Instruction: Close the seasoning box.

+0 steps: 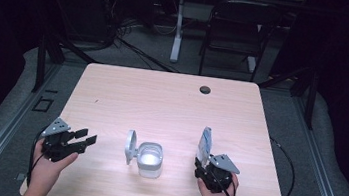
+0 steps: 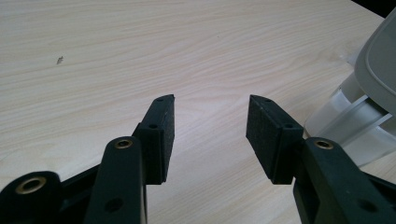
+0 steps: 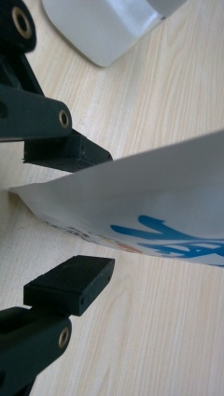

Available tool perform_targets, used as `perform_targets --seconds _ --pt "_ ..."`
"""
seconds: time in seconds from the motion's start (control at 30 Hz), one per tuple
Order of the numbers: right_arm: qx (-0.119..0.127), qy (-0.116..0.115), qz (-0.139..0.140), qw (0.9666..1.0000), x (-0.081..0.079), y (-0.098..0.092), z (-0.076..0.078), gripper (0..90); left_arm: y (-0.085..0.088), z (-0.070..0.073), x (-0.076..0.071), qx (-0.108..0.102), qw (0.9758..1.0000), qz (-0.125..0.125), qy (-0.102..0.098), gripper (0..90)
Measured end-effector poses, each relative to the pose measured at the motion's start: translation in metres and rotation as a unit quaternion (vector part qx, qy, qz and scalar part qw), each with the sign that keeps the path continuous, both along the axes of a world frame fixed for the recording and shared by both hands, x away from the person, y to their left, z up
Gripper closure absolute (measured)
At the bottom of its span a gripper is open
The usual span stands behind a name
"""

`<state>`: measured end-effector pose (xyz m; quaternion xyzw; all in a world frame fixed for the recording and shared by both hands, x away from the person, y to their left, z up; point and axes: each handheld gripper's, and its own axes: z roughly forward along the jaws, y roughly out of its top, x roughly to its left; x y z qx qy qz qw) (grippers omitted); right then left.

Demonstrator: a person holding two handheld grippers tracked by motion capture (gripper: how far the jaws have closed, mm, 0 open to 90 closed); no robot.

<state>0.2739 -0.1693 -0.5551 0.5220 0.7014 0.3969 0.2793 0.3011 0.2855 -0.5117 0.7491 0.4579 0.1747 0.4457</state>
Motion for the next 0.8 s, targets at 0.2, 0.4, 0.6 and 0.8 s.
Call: perform_targets --seconds 0.2,0.4,0.6,0.8 --pt "0.004 0.001 0.007 1.0000 -0.006 -0.001 0.003 46.0 -0.003 0.000 -0.001 0.003 1.0000 -0.004 -0.001 52.6" --pt "-0.005 -0.002 0.020 0.9998 -0.013 0.000 0.006 45.2 -0.009 0.005 -0.003 0.006 0.9999 -0.012 -0.008 53.3" --pt "0.000 -0.002 0.024 0.9997 -0.017 -0.001 0.008 44.4 -0.016 0.011 -0.007 0.010 0.9995 -0.024 -0.017 55.1" --pt "-0.003 -0.002 0.026 0.9997 -0.022 -0.005 0.010 44.2 -0.020 0.012 -0.008 0.012 0.9993 -0.034 -0.014 60.8"
